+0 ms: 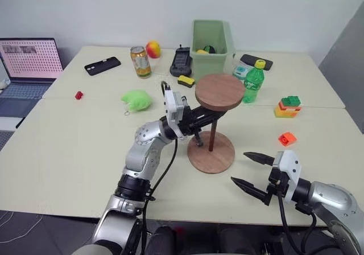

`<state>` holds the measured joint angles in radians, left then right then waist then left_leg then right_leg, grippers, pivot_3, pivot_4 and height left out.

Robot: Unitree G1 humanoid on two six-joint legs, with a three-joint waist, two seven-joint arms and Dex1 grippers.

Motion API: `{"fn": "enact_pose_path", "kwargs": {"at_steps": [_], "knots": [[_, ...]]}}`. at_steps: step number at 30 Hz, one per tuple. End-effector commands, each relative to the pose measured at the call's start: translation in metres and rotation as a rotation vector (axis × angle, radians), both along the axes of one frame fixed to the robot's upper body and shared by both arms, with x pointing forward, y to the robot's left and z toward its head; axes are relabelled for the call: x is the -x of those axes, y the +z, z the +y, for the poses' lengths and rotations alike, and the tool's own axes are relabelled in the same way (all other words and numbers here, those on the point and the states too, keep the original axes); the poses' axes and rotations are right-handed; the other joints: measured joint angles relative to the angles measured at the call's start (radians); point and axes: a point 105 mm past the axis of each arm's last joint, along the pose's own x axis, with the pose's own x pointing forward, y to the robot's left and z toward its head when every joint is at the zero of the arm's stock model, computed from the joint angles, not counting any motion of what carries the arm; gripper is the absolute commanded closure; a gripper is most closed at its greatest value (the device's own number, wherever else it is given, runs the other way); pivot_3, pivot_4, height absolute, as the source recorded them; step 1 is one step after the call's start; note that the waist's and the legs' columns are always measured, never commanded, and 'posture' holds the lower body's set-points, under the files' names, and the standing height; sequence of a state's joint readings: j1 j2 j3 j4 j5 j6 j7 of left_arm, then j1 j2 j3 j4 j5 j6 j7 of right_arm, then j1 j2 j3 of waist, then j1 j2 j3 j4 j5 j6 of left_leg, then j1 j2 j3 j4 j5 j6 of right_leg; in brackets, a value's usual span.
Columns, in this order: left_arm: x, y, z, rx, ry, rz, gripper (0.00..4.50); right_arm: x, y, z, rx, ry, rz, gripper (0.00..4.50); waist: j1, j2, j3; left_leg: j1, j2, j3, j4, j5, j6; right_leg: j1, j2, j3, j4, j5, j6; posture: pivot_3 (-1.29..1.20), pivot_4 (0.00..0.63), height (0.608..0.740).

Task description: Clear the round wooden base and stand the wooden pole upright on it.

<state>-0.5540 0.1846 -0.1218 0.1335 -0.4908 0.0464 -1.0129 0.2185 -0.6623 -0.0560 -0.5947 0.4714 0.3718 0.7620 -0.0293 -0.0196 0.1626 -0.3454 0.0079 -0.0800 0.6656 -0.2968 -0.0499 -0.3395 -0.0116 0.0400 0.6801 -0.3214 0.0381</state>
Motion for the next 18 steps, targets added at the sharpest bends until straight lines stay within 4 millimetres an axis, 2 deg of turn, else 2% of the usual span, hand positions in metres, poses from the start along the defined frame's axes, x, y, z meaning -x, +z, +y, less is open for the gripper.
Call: {"fn": "enact_pose_path", "kwargs": {"at_steps": [1,8,15,17,18], "knots": [[-0.018,-0.065,0.023,-0.211,0.103,0.259,4.22,-0.004,0.012,0.002,-0.01,0.0,-0.047,0.0,-0.003,-0.001,-0.007,0.002,0.0,0.001,-0.003,0.0,0.0,0.003,0.0,0.001,-0.001,-0.001,0.001,0.0,0.15,0.74],[-0.013,-0.093,0.033,-0.356,0.105,0.336,4.22,-0.006,0.013,0.001,-0.015,-0.011,-0.045,0.0,-0.004,0.0,-0.029,0.004,0.004,0.0,-0.005,0.0,0.0,0.004,0.004,0.003,-0.001,-0.002,0.0,0.0,0.15,0.74],[-0.009,-0.086,0.031,-0.328,0.078,0.334,4.22,-0.007,0.012,0.002,-0.015,-0.009,-0.04,0.0,-0.004,0.004,-0.034,0.011,0.004,0.0,-0.007,-0.001,-0.001,0.008,0.004,0.004,-0.002,-0.005,-0.002,0.0,0.15,0.74],[-0.009,-0.078,0.029,-0.305,0.061,0.323,3.53,-0.008,0.013,0.002,-0.015,-0.006,-0.04,0.0,-0.004,0.004,-0.033,0.014,0.004,0.001,-0.007,-0.001,-0.002,0.008,0.005,0.004,-0.002,-0.005,-0.002,0.0,0.15,0.74],[-0.008,-0.074,0.028,-0.295,0.057,0.32,3.41,-0.008,0.012,0.002,-0.015,-0.004,-0.04,0.0,-0.006,0.007,-0.032,0.014,0.004,0.001,-0.007,-0.001,-0.002,0.008,0.005,0.005,-0.002,-0.005,-0.002,0.0,0.15,0.74]]}}
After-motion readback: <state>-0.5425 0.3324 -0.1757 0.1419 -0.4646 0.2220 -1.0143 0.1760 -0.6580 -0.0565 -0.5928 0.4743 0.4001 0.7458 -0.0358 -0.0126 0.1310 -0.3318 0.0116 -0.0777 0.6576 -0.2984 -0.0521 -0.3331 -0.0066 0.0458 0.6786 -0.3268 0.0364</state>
